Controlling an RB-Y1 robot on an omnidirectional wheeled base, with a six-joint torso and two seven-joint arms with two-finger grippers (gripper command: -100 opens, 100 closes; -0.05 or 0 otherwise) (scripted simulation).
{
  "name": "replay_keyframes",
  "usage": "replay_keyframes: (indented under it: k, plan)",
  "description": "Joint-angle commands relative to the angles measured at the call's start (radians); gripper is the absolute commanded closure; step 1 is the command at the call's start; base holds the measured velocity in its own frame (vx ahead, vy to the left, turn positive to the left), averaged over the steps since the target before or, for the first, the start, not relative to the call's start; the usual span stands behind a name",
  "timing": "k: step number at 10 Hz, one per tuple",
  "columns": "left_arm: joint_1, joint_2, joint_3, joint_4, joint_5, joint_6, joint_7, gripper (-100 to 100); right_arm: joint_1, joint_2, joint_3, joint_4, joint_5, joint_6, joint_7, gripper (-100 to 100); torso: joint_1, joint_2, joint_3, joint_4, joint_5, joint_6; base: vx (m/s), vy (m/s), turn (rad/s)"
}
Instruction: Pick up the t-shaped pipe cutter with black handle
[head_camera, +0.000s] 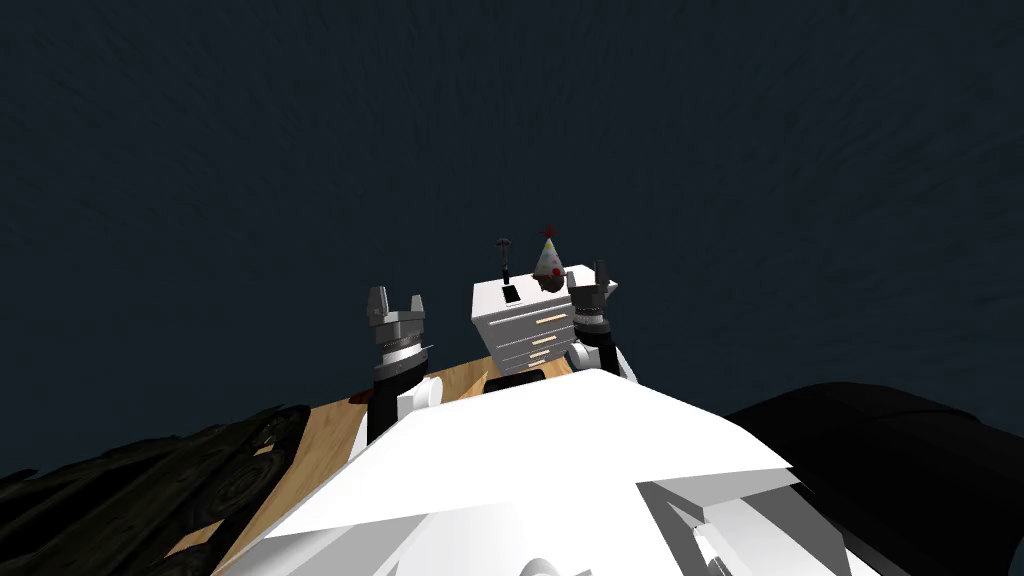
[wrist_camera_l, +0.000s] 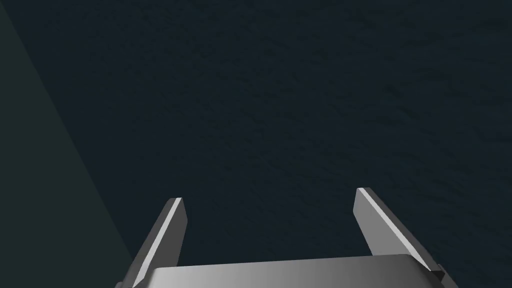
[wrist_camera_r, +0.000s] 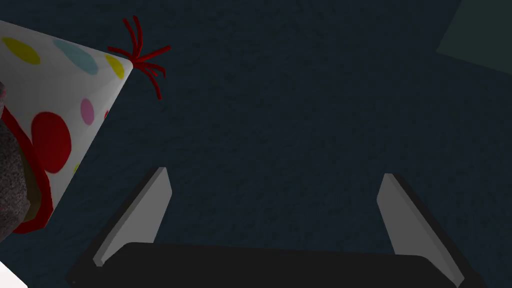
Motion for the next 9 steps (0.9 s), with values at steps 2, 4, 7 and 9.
replay_keyframes:
  k: [2,4,7,9]
  plan:
    - [0.0,0.0,0.0,0.0,0.0,0.0,0.0,0,0.014,-0.064,-0.013,-0.013,0.004,0.04,-0.003,-100,0.001,0.003,0.002,0.001,0.0,0.0,-0.081,0.019,0.053]
    - [0.0,0.0,0.0,0.0,0.0,0.0,0.0,0,0.029,-0.108,-0.028,-0.026,0.008,0.082,-0.006,-100,0.002,0.007,0.004,0.001,0.0,0.0,-0.105,0.049,0.047]
    - [0.0,0.0,0.0,0.0,0.0,0.0,0.0,0,0.058,-0.18,-0.058,-0.049,0.017,0.163,-0.013,-100,0.003,0.008,0.005,0.002,0.001,0.0,-0.123,0.054,0.07]
    - [0.0,0.0,0.0,0.0,0.0,0.0,0.0,0,0.069,-0.206,-0.07,-0.057,0.021,0.201,-0.016,-100,0.005,0.01,0.006,0.002,0.001,0.0,-0.113,0.071,0.045]
